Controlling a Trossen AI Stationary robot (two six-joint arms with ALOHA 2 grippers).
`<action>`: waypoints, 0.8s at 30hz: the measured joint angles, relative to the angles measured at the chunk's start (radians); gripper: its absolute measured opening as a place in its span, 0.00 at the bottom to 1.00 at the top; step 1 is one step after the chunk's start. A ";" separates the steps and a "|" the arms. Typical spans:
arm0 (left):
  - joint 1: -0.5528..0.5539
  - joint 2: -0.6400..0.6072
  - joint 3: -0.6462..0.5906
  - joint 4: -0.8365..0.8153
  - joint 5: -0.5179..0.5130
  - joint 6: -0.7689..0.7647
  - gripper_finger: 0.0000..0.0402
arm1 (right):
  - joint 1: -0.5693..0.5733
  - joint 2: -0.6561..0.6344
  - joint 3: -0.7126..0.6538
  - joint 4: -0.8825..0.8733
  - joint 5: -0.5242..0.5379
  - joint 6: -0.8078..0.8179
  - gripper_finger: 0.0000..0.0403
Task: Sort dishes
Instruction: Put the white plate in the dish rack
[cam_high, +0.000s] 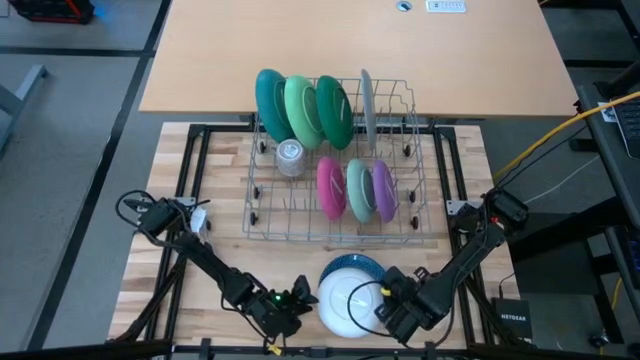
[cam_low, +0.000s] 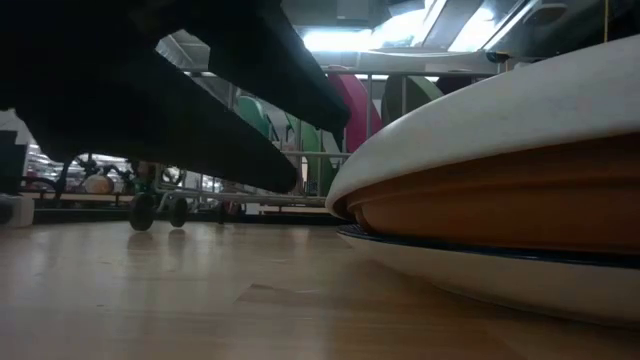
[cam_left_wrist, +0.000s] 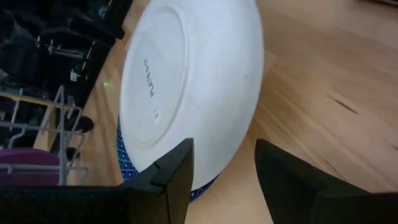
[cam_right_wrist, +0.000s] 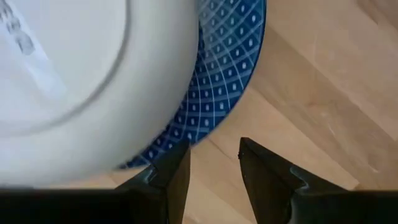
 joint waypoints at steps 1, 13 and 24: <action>0.003 0.000 0.000 -0.001 0.000 -0.011 0.40 | -0.002 0.000 0.000 0.002 0.005 0.004 0.36; 0.012 0.000 0.000 -0.003 0.003 -0.056 0.40 | -0.002 0.070 0.000 0.103 0.004 0.006 0.36; 0.015 0.000 0.000 -0.008 0.033 -0.056 0.40 | -0.002 0.089 0.000 0.126 0.009 0.006 0.36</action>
